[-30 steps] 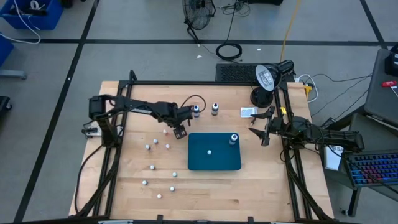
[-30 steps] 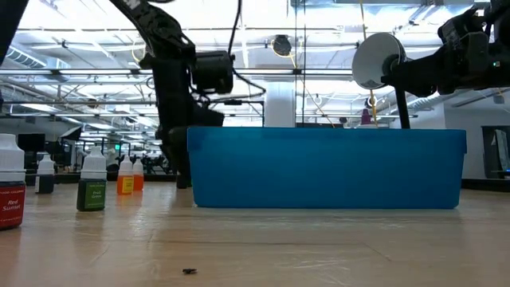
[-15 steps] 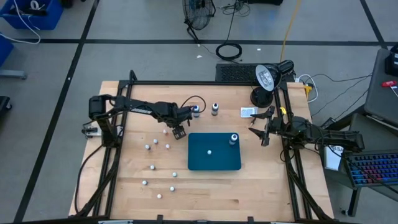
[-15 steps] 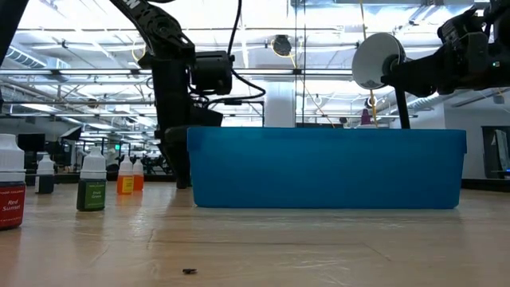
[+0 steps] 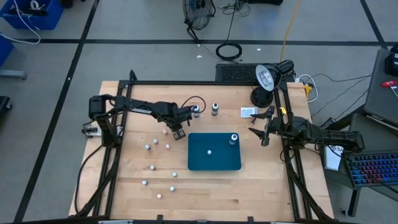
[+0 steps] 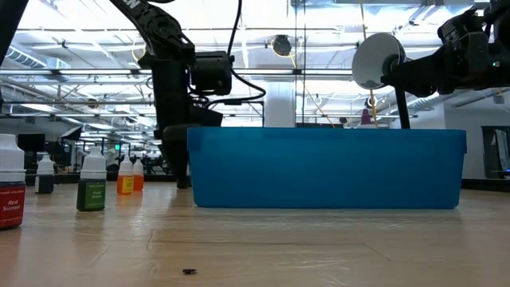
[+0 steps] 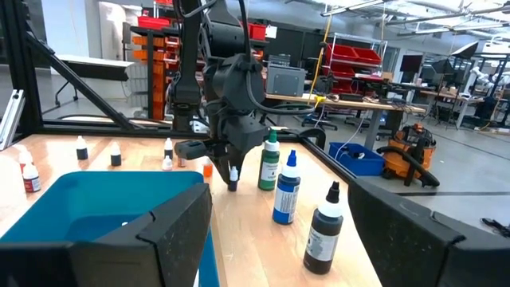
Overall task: Pick & Place food coloring
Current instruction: Put the top small purple food coloring bottle into the blue bin
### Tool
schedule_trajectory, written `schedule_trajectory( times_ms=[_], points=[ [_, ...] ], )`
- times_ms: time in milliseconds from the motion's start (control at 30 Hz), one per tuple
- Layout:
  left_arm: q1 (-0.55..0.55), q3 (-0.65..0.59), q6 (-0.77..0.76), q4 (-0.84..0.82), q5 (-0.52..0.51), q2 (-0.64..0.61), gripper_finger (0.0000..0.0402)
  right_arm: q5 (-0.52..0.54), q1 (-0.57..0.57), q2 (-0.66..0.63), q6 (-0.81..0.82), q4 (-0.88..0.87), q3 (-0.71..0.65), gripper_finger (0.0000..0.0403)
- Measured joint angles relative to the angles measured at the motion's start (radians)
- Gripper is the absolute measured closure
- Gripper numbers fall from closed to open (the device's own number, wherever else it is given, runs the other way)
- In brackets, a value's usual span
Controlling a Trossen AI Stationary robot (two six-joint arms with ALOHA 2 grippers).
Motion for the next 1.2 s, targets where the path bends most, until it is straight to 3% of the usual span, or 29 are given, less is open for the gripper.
schedule_trajectory(
  times_ms=[333, 667, 867, 1200],
  points=[
    [-0.102, 0.081, -0.004, -0.067, 0.044, -0.038, 0.0341, 0.000, 0.000, 0.000, 0.000, 0.000, 0.000, 0.0121],
    [-0.306, 0.373, -0.096, -0.189, -0.009, -0.095, 0.0343, 0.000, 0.000, 0.000, 0.000, 0.000, 0.000, 0.0125],
    [-0.367, 0.563, -0.005, -0.191, -0.012, 0.039, 0.0343, 0.000, 0.000, 0.001, 0.000, 0.000, 0.000, 0.0124],
    [-0.358, 0.936, 0.171, -0.237, 0.055, 0.426, 0.0346, 0.000, 0.000, 0.001, 0.000, 0.000, 0.000, 0.0122]
  ],
)
